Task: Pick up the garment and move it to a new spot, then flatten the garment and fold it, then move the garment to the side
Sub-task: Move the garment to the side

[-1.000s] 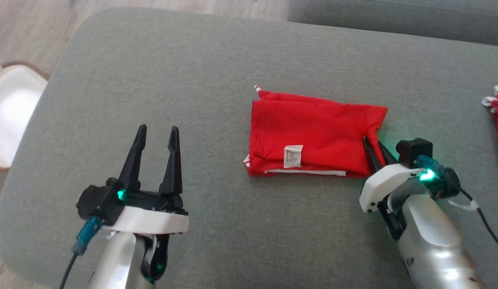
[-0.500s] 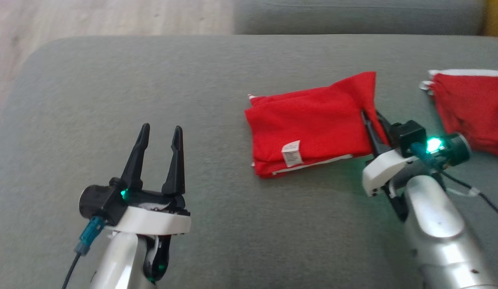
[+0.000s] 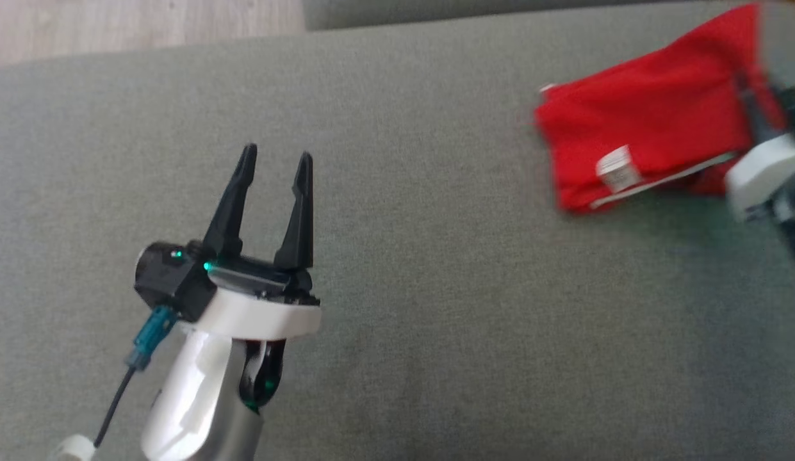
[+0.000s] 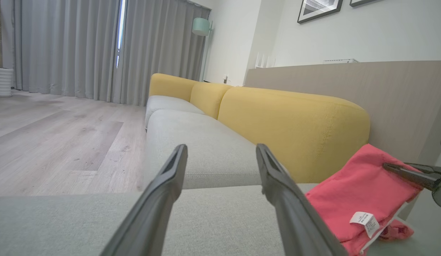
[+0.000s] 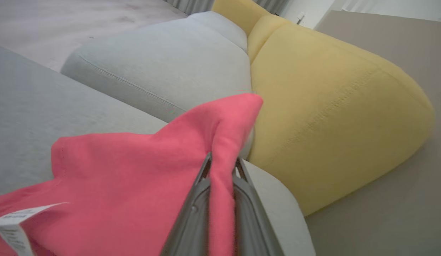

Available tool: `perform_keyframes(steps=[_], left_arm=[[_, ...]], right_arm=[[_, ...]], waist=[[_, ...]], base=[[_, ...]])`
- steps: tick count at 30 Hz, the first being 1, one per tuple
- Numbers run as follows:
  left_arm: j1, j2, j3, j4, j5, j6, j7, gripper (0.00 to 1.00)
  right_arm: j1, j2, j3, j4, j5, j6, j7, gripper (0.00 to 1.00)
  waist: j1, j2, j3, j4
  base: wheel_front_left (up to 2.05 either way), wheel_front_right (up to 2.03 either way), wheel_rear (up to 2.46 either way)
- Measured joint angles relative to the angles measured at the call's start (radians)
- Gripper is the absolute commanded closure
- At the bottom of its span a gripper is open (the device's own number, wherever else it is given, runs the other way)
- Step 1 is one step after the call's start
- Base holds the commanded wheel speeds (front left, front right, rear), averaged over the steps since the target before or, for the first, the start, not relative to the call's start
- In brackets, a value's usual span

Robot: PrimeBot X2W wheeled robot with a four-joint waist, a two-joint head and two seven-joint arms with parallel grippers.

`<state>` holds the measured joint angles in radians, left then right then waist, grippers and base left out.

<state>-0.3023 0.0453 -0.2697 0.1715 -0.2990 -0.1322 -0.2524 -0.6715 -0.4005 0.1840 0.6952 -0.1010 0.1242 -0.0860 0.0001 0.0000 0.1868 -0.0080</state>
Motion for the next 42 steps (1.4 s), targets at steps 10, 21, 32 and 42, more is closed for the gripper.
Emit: perform_keyframes(steps=[10, 21, 32, 42], left_arm=[[-0.051, 0.003, -0.018, -0.006, 0.001, 0.0, -0.004, 0.0], [-0.082, 0.013, -0.019, -0.005, -0.001, 0.0, -0.004, 0.0], [-0.026, 0.011, 0.047, 0.016, 0.0, 0.0, -0.004, 0.0], [0.06, 0.006, 0.112, 0.012, 0.025, 0.0, -0.004, 0.0]], right_arm=[[-0.061, -0.106, -0.101, 0.033, -0.003, 0.0, 0.069, 1.0], [-0.073, -0.055, -0.31, 0.031, -0.121, 0.0, 0.095, 0.0], [-0.03, 0.105, -0.374, -0.091, -0.178, 0.0, 0.026, 0.0], [0.09, 0.243, -0.328, -0.276, -0.046, 0.0, -0.021, 0.0]], waist=[[0.0002, 0.0, 0.103, -0.003], [0.0002, 0.0, 0.152, 0.008], [-0.0002, 0.0, 0.017, -0.001], [-0.0003, 0.0, -0.097, 0.025]], base=[[0.0, 0.0, 0.0], [0.0, 0.0, 0.0], [0.0, 0.0, 0.0], [0.0, 0.0, 0.0]])
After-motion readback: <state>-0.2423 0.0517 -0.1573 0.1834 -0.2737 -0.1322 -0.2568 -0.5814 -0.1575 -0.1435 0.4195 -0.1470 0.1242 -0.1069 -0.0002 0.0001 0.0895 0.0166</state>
